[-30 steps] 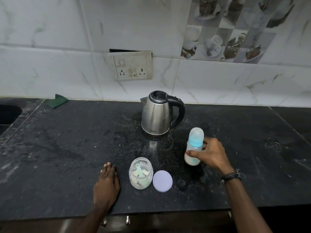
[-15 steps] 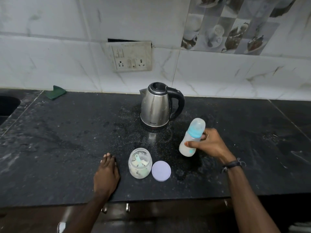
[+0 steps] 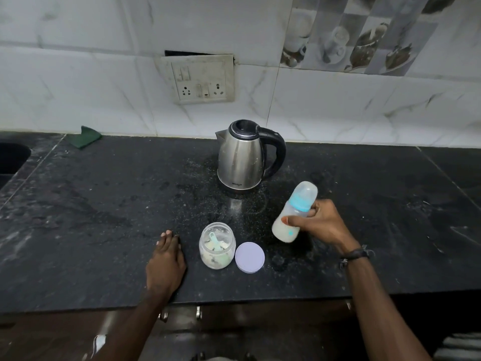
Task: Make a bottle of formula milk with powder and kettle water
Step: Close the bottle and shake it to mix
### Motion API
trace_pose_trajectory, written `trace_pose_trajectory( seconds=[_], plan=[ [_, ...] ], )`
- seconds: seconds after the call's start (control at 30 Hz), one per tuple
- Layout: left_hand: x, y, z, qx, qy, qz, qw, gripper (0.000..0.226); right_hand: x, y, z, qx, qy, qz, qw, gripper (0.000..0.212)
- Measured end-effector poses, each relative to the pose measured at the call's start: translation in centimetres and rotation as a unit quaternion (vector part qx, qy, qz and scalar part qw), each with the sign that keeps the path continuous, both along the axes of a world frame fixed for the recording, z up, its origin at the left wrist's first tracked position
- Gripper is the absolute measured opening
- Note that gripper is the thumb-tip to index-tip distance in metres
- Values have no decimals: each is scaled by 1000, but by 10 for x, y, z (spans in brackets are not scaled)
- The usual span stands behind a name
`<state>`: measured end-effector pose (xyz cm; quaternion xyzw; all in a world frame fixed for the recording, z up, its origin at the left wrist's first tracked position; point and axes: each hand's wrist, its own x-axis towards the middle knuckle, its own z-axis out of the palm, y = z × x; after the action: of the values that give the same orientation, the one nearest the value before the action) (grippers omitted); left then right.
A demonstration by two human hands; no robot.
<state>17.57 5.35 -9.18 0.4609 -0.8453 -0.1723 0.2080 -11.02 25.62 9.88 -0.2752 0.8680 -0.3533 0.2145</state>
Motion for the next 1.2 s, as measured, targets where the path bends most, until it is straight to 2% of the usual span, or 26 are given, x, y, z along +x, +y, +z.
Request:
trace_pose_trajectory(
  seconds=[0.1,0.23,0.33,0.43,0.5,0.63,0.67,0.77,0.83,0.97,1.07,1.2],
  plan=[
    [0,1,0,3,-7,3,1000,33,0,-3,2,6,17,-22,1000,57],
    [0,0,2,5,-4,1,1000,33,6,-3,0,-3,17,-14,1000,43],
    [1,1,-1,13,-8,3,1000,33,4,-2,0,23,42,-23,999,58],
    [1,-1,0,7,-3,1,1000,34,6,0,3,11,28,-20,999,47],
    [0,1,-1,12,-6,3,1000,34,5,-1,4,18,38,-47,998,50],
    [1,0,1,3,-5,-1,1000,33,11,0,4,11,38,-14,999,43],
    [0,0,1,5,-5,-1,1000,33,11,-1,3,-3,42,-22,999,45],
    [0,1,0,12,-10,2,1000,33,12,0,5,32,75,-35,996,48],
    [0,0,1,6,-3,2,1000,32,16,1,3,18,57,-3,998,46],
    [-1,2,1,15,-8,3,1000,33,17,-1,5,33,61,-45,997,53],
    [0,0,2,9,-2,2,1000,33,20,2,2,14,55,7,998,52],
    [0,2,1,15,-9,2,1000,34,18,-1,7,24,56,-44,997,53]
  ],
)
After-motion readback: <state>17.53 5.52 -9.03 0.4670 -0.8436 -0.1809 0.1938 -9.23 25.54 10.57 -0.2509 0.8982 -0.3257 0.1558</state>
